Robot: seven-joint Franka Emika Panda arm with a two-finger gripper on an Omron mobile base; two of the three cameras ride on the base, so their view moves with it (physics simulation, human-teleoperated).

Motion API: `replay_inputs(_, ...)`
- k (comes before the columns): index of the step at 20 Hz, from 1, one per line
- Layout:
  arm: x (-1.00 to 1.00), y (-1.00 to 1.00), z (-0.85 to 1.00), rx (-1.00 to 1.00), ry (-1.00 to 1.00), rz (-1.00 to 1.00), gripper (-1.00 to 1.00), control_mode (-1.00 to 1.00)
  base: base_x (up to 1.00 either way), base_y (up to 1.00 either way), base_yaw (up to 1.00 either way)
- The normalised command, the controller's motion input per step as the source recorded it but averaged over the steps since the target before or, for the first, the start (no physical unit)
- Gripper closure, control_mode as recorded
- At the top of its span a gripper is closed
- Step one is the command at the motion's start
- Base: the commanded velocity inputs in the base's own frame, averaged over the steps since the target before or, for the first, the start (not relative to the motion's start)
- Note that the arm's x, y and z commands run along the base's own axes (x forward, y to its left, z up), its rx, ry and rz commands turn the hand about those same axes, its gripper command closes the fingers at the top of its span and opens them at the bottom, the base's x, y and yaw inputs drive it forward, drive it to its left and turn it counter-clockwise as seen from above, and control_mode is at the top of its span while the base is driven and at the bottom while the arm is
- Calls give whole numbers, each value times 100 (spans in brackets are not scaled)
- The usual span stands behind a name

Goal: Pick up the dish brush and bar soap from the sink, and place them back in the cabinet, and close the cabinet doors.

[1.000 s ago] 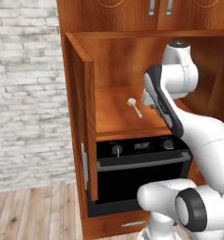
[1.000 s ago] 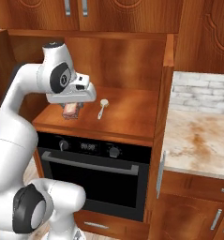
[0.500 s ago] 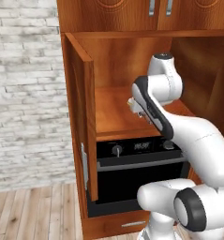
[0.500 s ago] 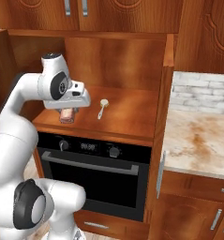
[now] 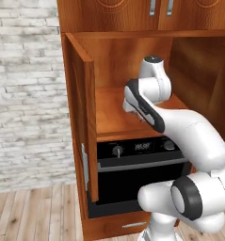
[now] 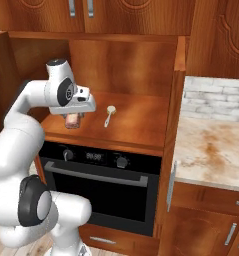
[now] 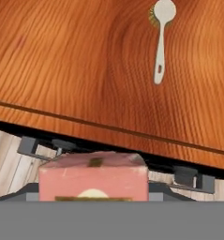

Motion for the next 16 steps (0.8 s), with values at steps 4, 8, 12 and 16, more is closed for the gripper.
replay_inputs(4, 61, 21, -2, 0, 0, 0, 100, -100, 0, 0, 0)
replay_inputs(8, 53, 14, -9, 0, 0, 0, 100, -100, 0, 0, 0)
replay_inputs(12, 38, 3, -24, 0, 0, 1, 100, -100, 0, 0, 0)
replay_inputs(16, 30, 0, -43, 0, 0, 4, 100, -100, 0, 0, 0)
